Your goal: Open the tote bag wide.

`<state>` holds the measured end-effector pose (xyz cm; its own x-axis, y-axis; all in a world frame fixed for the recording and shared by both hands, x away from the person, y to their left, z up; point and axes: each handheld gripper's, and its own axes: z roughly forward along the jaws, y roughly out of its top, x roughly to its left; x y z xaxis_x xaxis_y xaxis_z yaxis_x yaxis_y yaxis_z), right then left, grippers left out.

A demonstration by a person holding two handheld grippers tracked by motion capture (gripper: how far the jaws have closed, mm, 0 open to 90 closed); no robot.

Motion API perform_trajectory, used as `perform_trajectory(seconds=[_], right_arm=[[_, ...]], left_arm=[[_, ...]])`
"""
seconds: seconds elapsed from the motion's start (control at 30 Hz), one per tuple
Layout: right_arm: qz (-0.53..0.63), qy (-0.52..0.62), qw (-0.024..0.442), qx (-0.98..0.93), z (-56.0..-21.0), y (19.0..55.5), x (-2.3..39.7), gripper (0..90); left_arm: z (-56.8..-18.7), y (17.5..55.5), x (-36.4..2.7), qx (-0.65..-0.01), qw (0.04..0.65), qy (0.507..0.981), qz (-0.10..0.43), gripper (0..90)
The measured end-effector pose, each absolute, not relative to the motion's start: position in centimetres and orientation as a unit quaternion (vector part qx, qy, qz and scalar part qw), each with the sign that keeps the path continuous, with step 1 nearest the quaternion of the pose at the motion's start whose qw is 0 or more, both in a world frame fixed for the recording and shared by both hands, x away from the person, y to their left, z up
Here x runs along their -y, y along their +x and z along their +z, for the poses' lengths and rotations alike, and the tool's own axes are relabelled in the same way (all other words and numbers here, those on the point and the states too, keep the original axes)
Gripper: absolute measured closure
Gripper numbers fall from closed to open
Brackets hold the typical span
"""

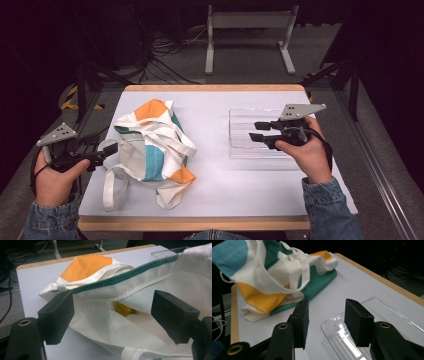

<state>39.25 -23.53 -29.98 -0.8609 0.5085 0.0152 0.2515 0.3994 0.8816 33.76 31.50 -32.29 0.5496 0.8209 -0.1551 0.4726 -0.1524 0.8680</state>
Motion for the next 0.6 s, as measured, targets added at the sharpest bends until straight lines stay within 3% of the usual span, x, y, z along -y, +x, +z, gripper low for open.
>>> perform_trajectory(seconds=[0.07,0.27,0.4,0.6], right_arm=[[0.506,0.211,0.116,-0.828,-29.6,39.6,22.2,60.0],[0.515,0.17,0.128,-0.83,-28.7,40.3,18.7,55.9],[0.498,0.154,0.086,-0.849,-28.6,41.0,15.8,54.3],[0.51,0.133,0.065,-0.847,-28.2,40.7,12.9,49.5]], left_arm=[[-32.3,33.4,-31.7,-0.441,0.482,0.735,0.181,19.4],[-32.3,32.5,-32.3,-0.445,0.481,0.732,0.186,18.4],[-32.3,31.9,-32.7,-0.449,0.482,0.729,0.186,17.9],[-32.0,31.8,-32.6,-0.443,0.483,0.731,0.189,17.6]])
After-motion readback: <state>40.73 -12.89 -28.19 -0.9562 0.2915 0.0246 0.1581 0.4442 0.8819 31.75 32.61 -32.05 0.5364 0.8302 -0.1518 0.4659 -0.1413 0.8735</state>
